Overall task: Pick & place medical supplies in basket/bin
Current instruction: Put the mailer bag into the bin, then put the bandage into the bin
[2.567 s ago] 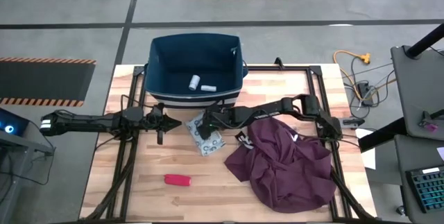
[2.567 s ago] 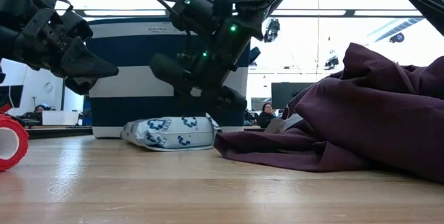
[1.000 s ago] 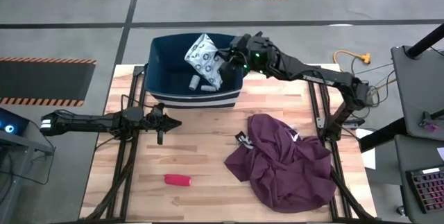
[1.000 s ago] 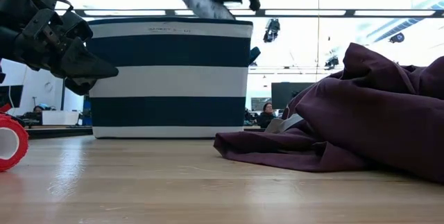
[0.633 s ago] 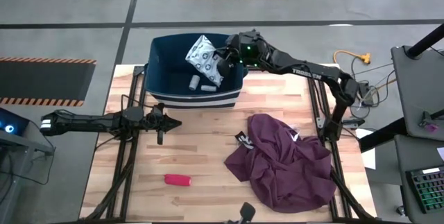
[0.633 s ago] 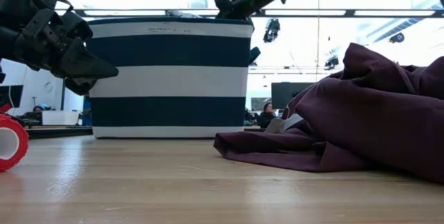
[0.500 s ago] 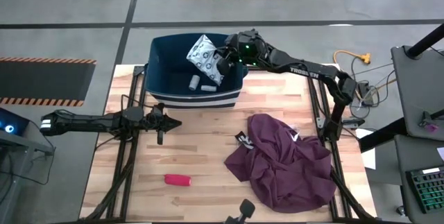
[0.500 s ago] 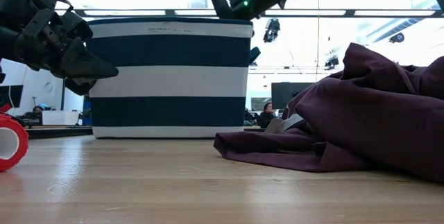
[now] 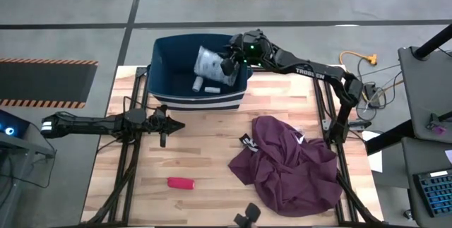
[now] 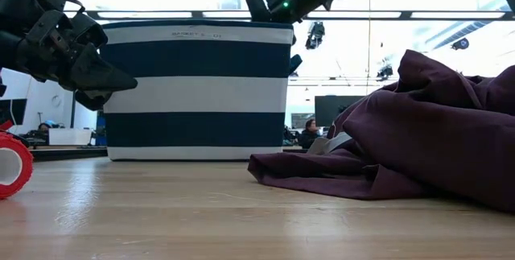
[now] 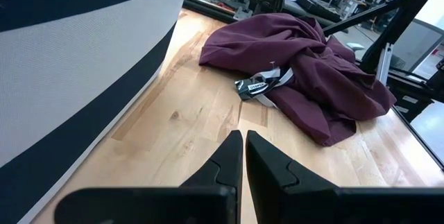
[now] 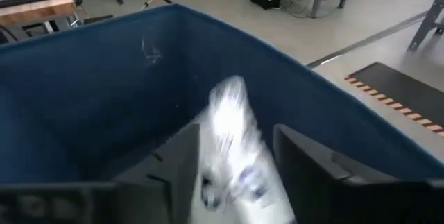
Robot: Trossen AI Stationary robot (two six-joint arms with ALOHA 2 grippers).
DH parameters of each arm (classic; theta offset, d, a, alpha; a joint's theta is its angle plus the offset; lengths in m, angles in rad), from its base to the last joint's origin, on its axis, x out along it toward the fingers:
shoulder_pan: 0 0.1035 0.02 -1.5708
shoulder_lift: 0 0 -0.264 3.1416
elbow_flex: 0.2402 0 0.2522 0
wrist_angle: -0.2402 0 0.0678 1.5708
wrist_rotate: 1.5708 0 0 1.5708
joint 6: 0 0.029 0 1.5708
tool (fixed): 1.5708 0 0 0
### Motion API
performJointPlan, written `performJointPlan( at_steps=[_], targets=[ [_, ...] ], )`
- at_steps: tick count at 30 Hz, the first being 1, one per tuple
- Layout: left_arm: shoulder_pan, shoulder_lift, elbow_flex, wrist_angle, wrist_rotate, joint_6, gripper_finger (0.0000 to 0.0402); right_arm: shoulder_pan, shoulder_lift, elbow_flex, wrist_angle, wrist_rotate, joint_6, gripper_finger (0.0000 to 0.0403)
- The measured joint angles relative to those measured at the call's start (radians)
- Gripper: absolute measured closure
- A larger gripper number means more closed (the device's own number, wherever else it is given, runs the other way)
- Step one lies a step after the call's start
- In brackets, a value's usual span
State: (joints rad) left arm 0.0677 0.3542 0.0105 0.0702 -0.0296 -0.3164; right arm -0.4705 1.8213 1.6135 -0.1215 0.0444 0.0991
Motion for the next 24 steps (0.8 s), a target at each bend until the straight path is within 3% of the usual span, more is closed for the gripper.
performJointPlan(
  at_steps=[5,10,18,24],
  targets=[
    [0.0,-0.001,0.0,0.0,0.0,0.0,0.04,0.001,-0.023,0.0,-0.005,-0.009,0.087,0.0175],
    [0.0,-0.001,0.0,0.0,0.0,0.0,0.04,0.007,-0.099,0.0,-0.001,-0.164,0.12,0.016],
    [0.0,-0.001,0.001,0.0,0.0,0.0,0.04,0.144,-0.399,-0.037,-0.146,-0.207,-0.073,0.0202],
    [0.0,-0.001,0.001,0.0,0.0,0.0,0.04,0.337,-0.578,-0.289,-0.079,-0.122,-0.041,0.0245]
  ],
)
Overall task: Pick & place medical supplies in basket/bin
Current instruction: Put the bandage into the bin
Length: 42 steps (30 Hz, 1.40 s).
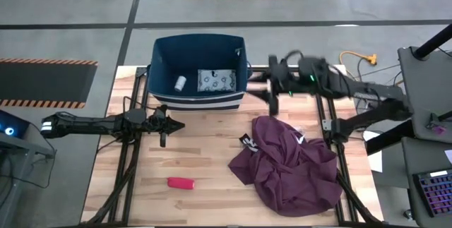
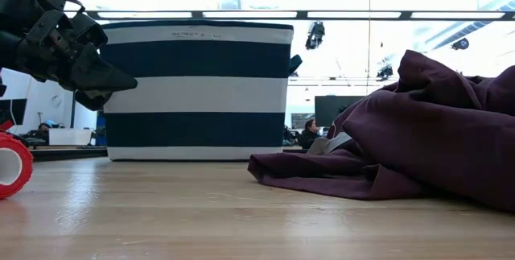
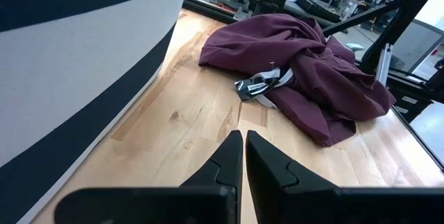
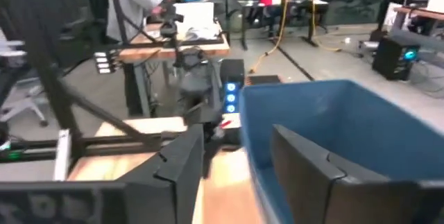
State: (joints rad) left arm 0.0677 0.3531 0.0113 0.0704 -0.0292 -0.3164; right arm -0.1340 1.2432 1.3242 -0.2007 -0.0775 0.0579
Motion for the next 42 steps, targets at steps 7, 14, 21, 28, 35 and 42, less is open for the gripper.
performJointPlan(
  at_steps=[7,14,21,28,35,42],
  targets=[
    [0.0,0.0,0.003,0.084,0.0,0.0,0.04,0.112,-0.206,-0.488,0.407,0.211,0.021,0.0299],
    [0.0,0.0,0.003,0.13,0.0,0.0,0.04,0.108,-0.432,-0.861,0.587,0.183,0.071,0.0351],
    [0.0,0.0,0.003,0.13,-0.001,-0.021,0.04,0.108,-0.599,-1.163,0.827,0.184,0.058,0.0392],
    [0.0,0.0,0.002,0.133,-0.009,-0.119,0.04,0.108,-0.669,-1.314,0.902,0.191,0.13,0.0394],
    [0.0,0.0,0.003,0.247,-0.01,-0.158,0.0348,0.108,-0.68,-1.315,0.951,0.304,-0.04,0.0394],
    [-0.002,0.0,0.047,0.475,0.082,-0.149,0.0253,0.108,-0.678,-1.315,0.946,0.377,-0.027,0.0394]
  ],
)
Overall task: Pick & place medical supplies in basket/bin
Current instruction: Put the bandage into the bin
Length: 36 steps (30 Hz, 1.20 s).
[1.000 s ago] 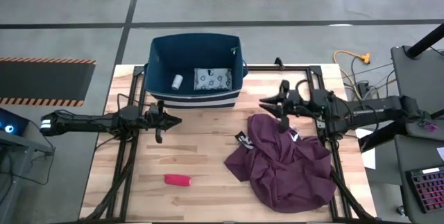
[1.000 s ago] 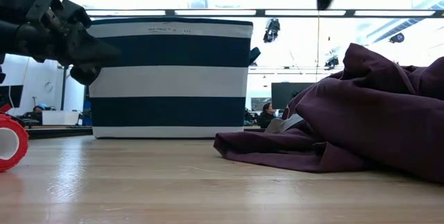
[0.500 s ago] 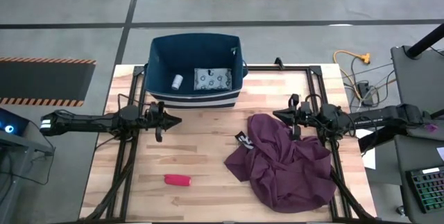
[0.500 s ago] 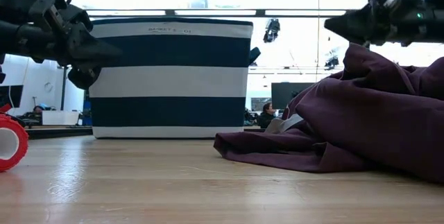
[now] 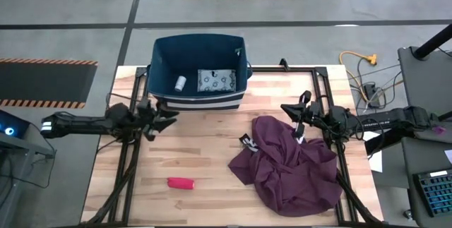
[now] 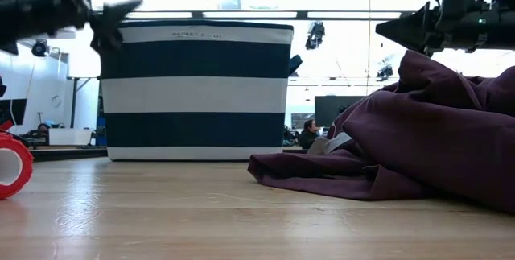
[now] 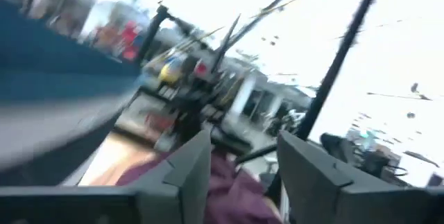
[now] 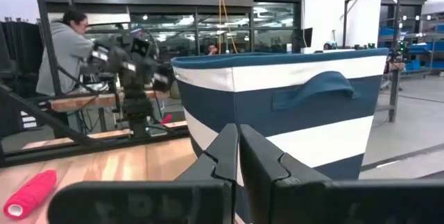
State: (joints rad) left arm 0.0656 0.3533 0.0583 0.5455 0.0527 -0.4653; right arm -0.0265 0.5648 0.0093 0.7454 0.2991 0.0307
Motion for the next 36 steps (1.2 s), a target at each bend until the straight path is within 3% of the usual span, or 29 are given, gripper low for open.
performJointPlan(
  at_steps=[4,12,15,24,29,32,36],
  targets=[
    [-0.007,0.024,0.12,-0.083,0.068,0.076,0.0243,0.0,0.0,0.0,0.0,0.014,0.014,0.0394],
    [-0.035,0.187,0.498,-0.651,0.099,0.236,0.0242,-0.001,0.0,0.0,-0.001,0.026,0.013,0.0394],
    [-0.035,0.276,0.624,-0.792,0.1,0.266,0.0242,-0.001,0.0,0.0,-0.001,0.026,0.014,0.0394],
    [-0.035,0.579,0.881,-0.865,0.151,0.355,0.024,0.0,0.0,0.001,-0.001,0.026,0.018,0.0394],
    [-0.036,0.767,1.004,-0.882,0.178,0.364,0.0205,0.0,0.0,0.001,-0.001,0.025,0.018,0.0394],
    [-0.057,0.882,1.09,-1.001,0.252,0.397,0.0176,0.0,0.0,0.001,-0.003,0.025,0.018,0.0394],
    [-0.115,1.017,1.25,-1.241,0.266,0.4,0.0156,0.0,0.0,0.001,-0.008,0.025,0.018,0.0394]
  ],
)
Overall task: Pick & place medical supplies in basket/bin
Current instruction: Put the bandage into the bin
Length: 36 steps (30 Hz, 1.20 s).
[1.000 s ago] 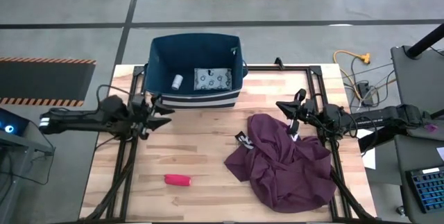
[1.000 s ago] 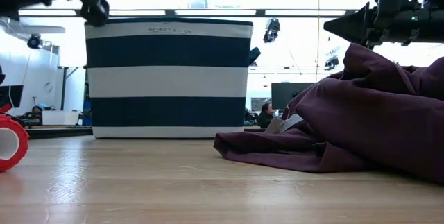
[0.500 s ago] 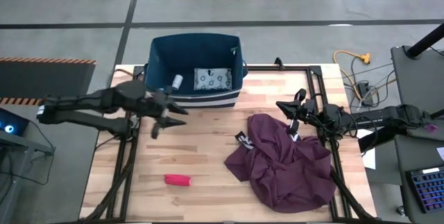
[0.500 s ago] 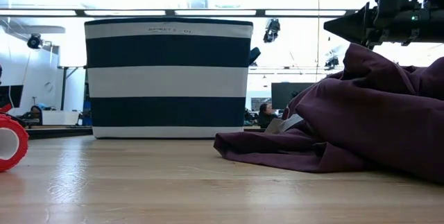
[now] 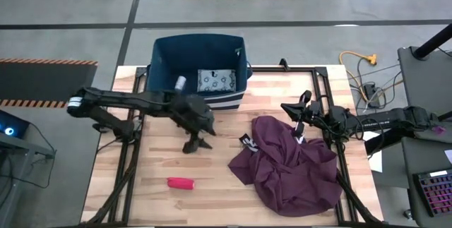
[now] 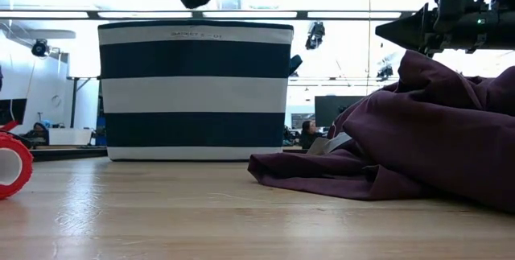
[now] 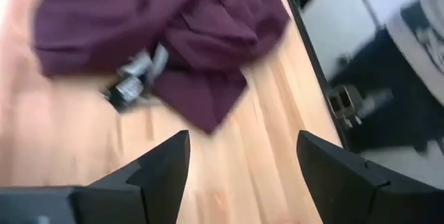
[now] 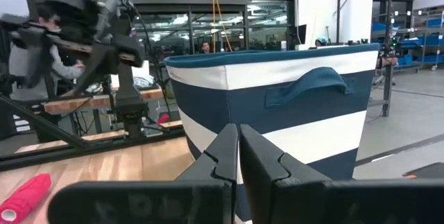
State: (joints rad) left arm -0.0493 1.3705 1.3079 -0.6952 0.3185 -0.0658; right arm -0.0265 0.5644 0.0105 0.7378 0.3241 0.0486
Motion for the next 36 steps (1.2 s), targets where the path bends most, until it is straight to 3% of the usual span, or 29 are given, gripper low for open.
performJointPlan(
  at_steps=[7,12,17,24,36],
  targets=[
    [-0.154,0.199,0.222,-0.304,-0.005,-0.015,0.0153,0.0,0.0,0.0,-0.001,-0.001,-0.028,0.0394],
    [-0.263,0.279,0.246,-0.344,-0.006,-0.126,0.0153,0.0,0.0,0.0,-0.001,-0.002,-0.021,0.0394],
    [-0.359,0.308,0.201,-0.344,-0.018,-0.276,0.0153,0.0,0.0,0.0,-0.001,-0.006,-0.026,0.0394],
    [-0.465,0.313,0.066,-0.32,-0.115,-0.417,0.0153,0.0,0.0,0.0,-0.004,-0.007,-0.026,0.0394],
    [-0.502,0.311,-0.219,-0.117,-0.119,-0.563,0.0153,0.0,0.0,0.0,-0.009,-0.008,-0.026,0.0394]
  ],
)
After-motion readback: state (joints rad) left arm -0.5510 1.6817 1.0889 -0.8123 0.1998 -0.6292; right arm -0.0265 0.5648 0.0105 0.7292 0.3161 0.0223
